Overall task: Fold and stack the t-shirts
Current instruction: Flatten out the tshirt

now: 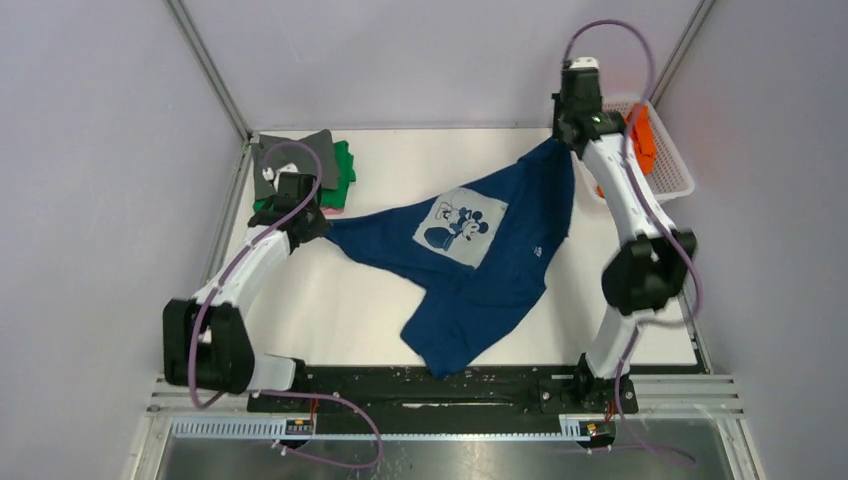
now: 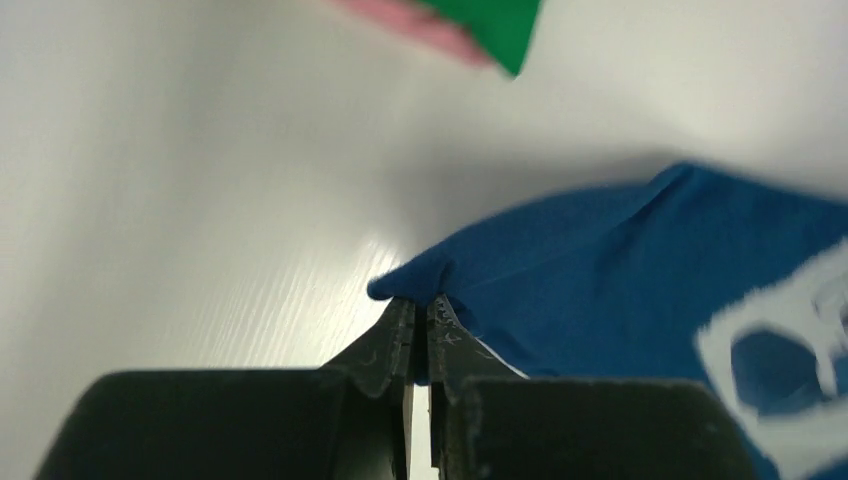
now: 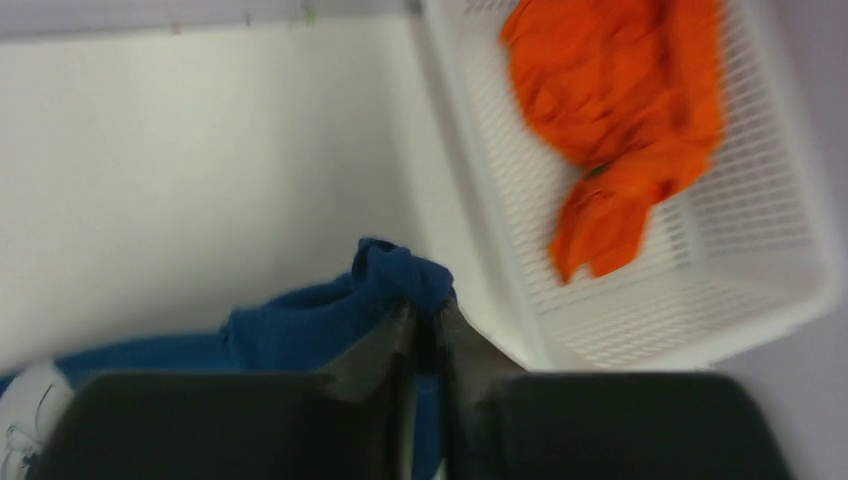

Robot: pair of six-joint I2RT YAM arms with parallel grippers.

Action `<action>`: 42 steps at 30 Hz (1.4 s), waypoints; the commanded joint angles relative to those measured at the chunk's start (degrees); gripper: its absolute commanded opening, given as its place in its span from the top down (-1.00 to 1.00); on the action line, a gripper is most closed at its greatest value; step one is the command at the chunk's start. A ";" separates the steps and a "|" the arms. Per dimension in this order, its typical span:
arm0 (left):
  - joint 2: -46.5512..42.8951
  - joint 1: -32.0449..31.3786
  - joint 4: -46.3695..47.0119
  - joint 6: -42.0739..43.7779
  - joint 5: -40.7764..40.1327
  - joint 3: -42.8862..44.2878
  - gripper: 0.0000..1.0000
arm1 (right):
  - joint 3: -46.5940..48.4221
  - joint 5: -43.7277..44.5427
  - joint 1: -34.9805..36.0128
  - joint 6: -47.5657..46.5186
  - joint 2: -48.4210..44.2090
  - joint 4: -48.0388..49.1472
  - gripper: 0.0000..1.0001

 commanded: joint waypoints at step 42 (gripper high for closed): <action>3.02 5.02 10.54 -4.70 7.29 -8.66 1.00 | -45.37 -0.89 58.99 13.31 3.91 -3.04 0.73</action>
